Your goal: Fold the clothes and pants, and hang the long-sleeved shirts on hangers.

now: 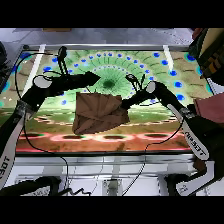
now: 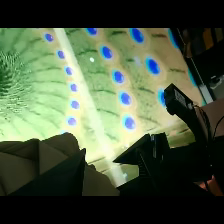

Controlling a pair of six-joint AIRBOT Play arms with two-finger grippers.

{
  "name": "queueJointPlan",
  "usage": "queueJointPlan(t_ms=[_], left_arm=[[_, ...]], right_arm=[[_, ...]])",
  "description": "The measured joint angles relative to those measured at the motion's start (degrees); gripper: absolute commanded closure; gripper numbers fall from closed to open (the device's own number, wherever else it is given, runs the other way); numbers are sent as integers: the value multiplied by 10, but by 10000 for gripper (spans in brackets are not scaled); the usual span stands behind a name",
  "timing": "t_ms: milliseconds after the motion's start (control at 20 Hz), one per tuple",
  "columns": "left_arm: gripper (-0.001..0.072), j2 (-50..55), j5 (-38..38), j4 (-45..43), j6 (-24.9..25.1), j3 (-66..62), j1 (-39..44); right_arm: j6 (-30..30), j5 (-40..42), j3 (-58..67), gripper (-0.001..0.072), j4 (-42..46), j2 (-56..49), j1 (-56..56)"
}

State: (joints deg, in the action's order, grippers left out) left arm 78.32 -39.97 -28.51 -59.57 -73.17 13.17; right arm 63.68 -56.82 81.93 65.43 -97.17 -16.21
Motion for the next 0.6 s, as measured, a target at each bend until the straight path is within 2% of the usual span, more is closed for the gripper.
queueJointPlan(t_ms=[50,100,150,300,400,600], left_arm=[[367,0,0,0,0,0,0],[367,0,0,0,0,0,0],[367,0,0,0,0,0,0],[367,0,0,0,0,0,0],[366,0,0,0,0,0,0],[367,0,-3,0,0,0,0]], right_arm=[[4,-13,8,50,16,0,3],[6,-29,19,140,30,0,9],[6,-51,33,186,46,0,16],[-26,-125,69,173,67,0,30],[-47,-164,81,100,69,0,27],[-67,-193,91,84,65,0,0]])
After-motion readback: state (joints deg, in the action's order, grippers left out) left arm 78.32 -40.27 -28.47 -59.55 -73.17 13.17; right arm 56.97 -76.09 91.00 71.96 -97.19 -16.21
